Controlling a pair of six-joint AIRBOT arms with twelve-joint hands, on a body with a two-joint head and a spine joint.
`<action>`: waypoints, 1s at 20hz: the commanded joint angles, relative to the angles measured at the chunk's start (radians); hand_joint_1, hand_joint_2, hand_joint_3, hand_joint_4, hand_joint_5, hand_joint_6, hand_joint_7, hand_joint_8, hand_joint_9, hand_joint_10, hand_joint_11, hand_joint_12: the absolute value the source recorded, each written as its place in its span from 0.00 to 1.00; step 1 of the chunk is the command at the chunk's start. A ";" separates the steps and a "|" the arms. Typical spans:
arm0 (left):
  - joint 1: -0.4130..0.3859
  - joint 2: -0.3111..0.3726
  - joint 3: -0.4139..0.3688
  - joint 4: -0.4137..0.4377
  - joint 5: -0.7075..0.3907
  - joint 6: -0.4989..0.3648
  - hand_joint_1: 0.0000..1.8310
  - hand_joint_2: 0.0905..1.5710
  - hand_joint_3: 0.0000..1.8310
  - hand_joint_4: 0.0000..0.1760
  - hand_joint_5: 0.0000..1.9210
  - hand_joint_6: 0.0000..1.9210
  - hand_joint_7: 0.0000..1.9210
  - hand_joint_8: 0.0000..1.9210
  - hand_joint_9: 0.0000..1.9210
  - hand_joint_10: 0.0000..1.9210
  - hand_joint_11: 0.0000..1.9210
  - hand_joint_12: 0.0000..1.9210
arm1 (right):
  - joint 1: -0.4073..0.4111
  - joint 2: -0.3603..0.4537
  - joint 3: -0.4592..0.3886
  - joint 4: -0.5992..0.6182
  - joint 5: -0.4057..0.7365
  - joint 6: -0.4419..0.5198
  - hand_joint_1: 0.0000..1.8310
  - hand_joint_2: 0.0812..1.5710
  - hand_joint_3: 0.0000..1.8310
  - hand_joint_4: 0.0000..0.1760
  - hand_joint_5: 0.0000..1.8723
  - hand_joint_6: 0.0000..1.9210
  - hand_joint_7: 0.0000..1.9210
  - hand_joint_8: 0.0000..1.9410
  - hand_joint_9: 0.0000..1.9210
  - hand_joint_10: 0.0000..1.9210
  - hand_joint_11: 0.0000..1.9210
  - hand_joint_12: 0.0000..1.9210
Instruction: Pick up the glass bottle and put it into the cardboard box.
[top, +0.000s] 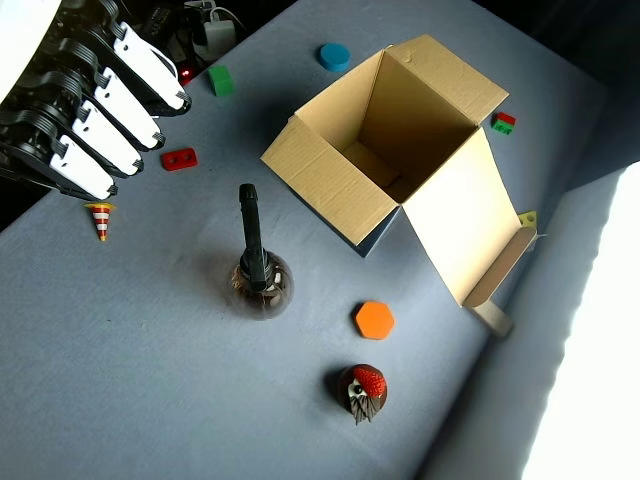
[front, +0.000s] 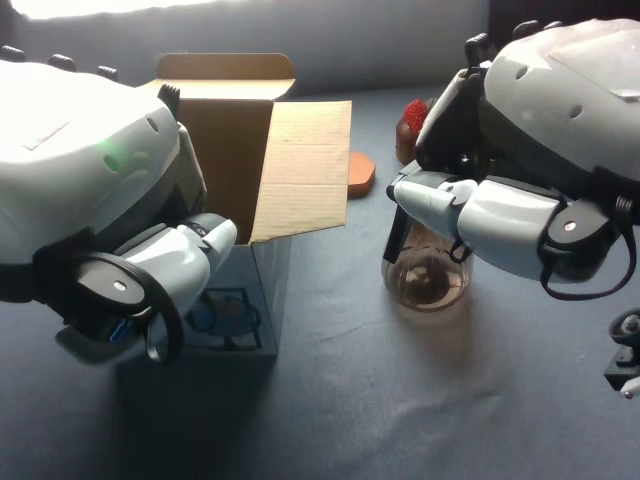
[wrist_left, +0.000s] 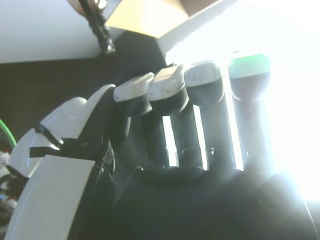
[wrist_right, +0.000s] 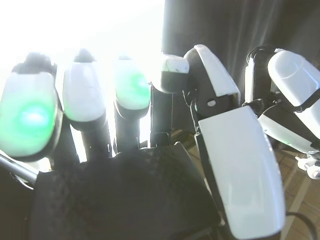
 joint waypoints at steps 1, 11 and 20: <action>-0.016 0.000 -0.006 0.082 0.012 0.003 0.00 0.69 0.19 0.00 0.05 0.07 0.06 0.07 0.05 0.08 0.00 0.24 | 0.011 0.007 0.001 -0.072 0.035 0.005 0.14 0.59 0.25 0.00 0.03 0.18 0.07 0.11 0.03 0.15 0.00 0.22; -0.045 -0.004 -0.059 -0.002 -0.163 0.003 0.00 0.78 0.00 0.00 0.03 0.00 0.06 0.00 0.06 0.00 0.00 0.12 | 0.005 0.009 0.015 -0.150 0.012 0.079 0.09 0.74 0.01 0.00 0.06 0.01 0.08 0.00 0.06 0.01 0.00 0.03; -0.180 -0.049 -0.215 -0.190 -0.547 -0.102 0.00 0.78 0.00 0.00 0.04 0.00 0.06 0.00 0.06 0.00 0.00 0.15 | -0.113 0.013 0.231 -0.863 -0.198 0.966 0.06 0.75 0.00 0.00 0.06 0.01 0.06 0.00 0.04 0.00 0.00 0.00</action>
